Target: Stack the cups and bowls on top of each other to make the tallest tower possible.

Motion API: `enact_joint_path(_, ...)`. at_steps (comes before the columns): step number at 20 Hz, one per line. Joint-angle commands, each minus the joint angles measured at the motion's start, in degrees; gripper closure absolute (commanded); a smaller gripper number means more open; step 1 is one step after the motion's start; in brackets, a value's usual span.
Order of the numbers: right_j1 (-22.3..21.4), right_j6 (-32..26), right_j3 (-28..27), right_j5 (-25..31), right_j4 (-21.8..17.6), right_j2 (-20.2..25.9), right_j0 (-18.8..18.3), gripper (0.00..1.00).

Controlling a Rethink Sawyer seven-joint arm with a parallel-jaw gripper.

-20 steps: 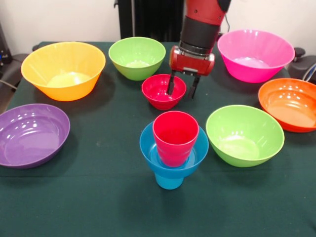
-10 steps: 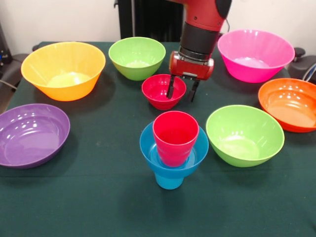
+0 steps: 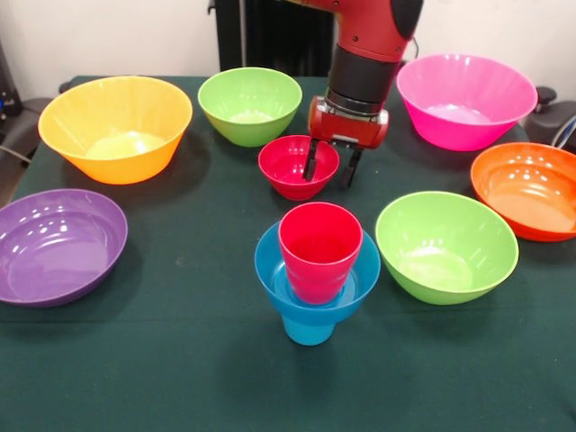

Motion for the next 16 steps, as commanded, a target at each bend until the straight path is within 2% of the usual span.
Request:
enact_joint_path(1,1.1,6.9,-5.3,9.0,2.1,4.9,-0.1,1.0)
enact_joint_path(11,1.8,8.5,-7.6,12.4,4.5,2.4,2.7,1.0)
enact_joint_path(15,0.9,9.3,-9.6,14.8,6.4,0.1,5.3,1.0)
enact_joint_path(16,0.1,9.5,-10.4,17.2,7.2,-1.0,6.5,1.0)
